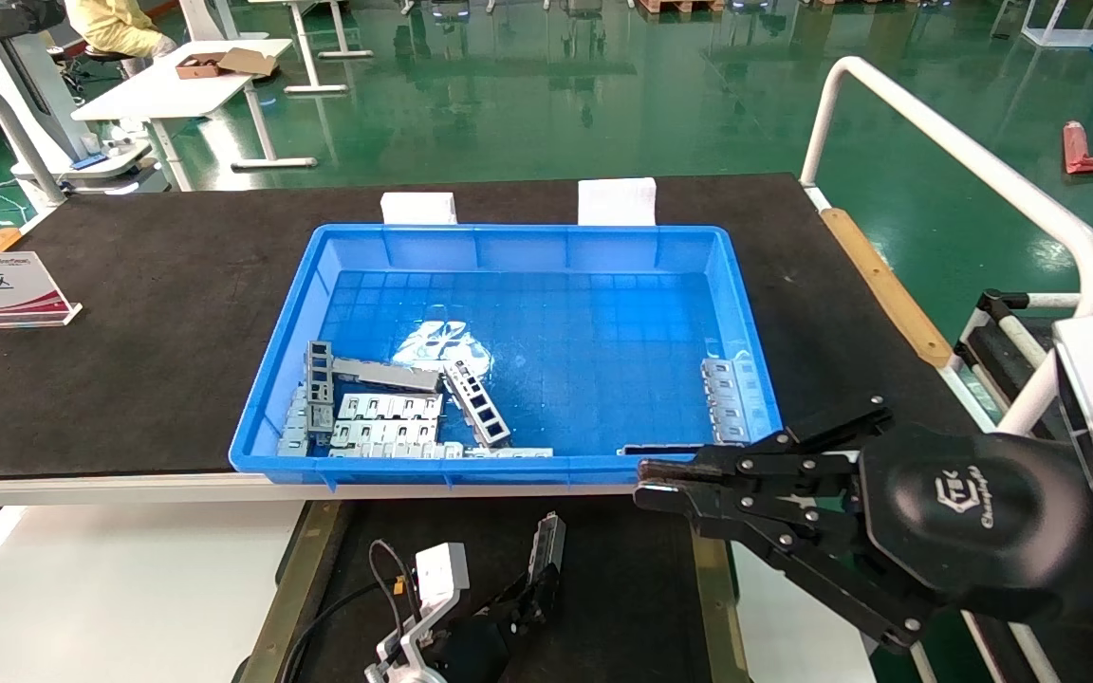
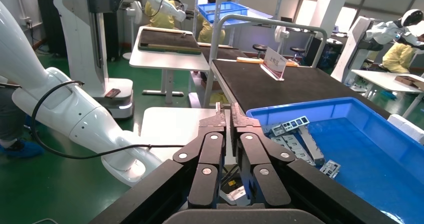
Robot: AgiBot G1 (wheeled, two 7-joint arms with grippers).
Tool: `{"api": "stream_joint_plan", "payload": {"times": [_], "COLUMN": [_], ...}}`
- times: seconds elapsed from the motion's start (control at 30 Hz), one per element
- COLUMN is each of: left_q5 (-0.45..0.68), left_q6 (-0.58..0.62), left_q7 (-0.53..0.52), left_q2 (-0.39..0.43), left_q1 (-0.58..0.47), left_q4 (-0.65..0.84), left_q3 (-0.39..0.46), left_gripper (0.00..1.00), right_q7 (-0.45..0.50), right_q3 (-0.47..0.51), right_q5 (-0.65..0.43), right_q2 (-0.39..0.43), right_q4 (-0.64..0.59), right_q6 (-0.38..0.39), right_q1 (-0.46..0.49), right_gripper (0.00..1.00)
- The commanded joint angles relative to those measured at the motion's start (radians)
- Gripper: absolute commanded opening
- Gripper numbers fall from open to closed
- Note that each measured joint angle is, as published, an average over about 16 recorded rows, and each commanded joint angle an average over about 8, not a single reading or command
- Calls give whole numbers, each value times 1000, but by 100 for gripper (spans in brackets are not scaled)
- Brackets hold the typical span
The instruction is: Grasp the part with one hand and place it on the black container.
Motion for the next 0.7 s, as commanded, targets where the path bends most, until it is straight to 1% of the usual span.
{"api": "stream_joint_plan", "payload": {"times": [0.03, 0.23, 0.4, 0.53, 0.7], "left_q5": [3, 19, 37, 55, 78], "left_q6": [0, 8, 33, 64, 129], "left_q7": [2, 16, 34, 52, 73], "left_q2": [3, -2, -25, -62, -143], "left_q1": [4, 11, 21, 30, 42], "left_q4": [1, -11, -45, -86, -154], "left_q3": [-6, -13, -16, -11, 7], "left_gripper": [100, 100, 100, 100, 100], "right_q7": [0, 0, 0, 0, 0], "right_q3": [0, 0, 0, 0, 0], "right_q5": [0, 0, 0, 0, 0], "right_q2": [0, 0, 0, 0, 0], "right_q4": [0, 0, 0, 0, 0], "right_q6": [0, 0, 0, 0, 0], "right_q1": [0, 0, 0, 0, 0], "right_gripper": [100, 100, 100, 100, 100]}}
